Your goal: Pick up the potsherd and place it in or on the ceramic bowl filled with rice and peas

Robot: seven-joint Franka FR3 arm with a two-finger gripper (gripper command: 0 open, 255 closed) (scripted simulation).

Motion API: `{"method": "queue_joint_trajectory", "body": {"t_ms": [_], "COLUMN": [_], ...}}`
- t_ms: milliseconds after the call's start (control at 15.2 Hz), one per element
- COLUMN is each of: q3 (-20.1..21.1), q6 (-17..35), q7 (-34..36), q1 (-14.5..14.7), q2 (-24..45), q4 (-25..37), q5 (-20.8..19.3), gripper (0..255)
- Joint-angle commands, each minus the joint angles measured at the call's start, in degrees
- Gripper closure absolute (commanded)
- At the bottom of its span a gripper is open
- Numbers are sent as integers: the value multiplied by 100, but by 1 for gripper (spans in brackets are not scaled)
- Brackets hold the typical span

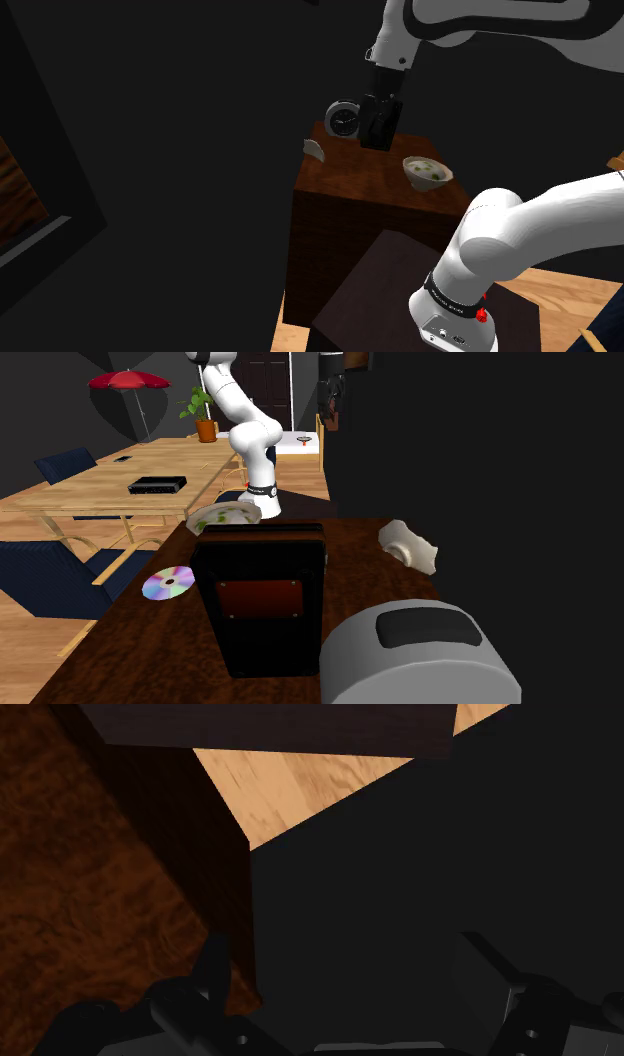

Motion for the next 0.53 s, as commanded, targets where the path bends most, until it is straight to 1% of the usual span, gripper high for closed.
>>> {"method": "queue_joint_trajectory", "body": {"t_ms": [0, 462], "q3": [0, 31], "q6": [0, 1100], "q7": [0, 205], "q1": [0, -201], "q2": [0, 1266], "q4": [0, 199], "q5": [0, -352], "gripper": [0, 0]}}
